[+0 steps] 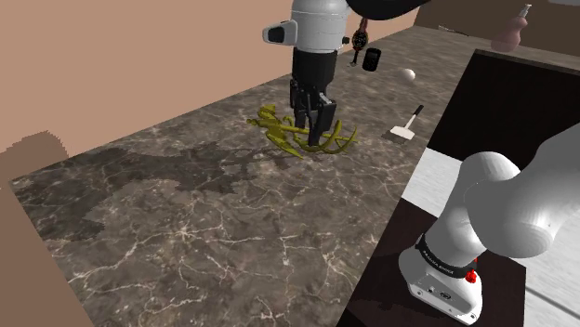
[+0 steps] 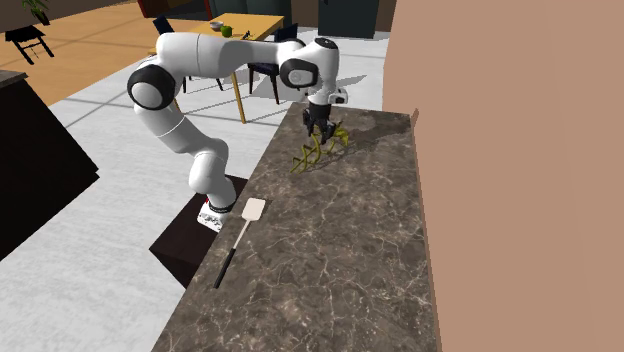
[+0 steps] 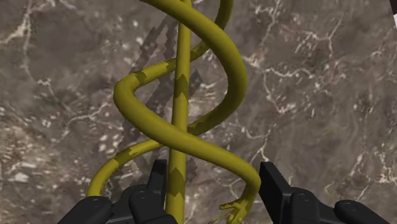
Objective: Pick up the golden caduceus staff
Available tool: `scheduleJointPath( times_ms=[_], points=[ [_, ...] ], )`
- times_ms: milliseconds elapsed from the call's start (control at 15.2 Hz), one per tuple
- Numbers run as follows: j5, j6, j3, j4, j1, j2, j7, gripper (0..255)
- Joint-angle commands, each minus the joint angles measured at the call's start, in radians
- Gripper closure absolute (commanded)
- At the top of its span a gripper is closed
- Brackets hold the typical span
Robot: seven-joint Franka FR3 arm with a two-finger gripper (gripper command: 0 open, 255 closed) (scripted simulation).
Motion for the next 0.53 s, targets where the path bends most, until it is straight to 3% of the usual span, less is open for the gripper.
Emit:
scheduleJointPath(
  times_ms=[0, 462],
  points=[
    [-0.002, -0.028, -0.002, 0.031, -0.001, 0.002, 0.000, 255],
    [-0.004, -0.097, -0.004, 0.107, -0.002, 0.010, 0.005, 255]
  ],
)
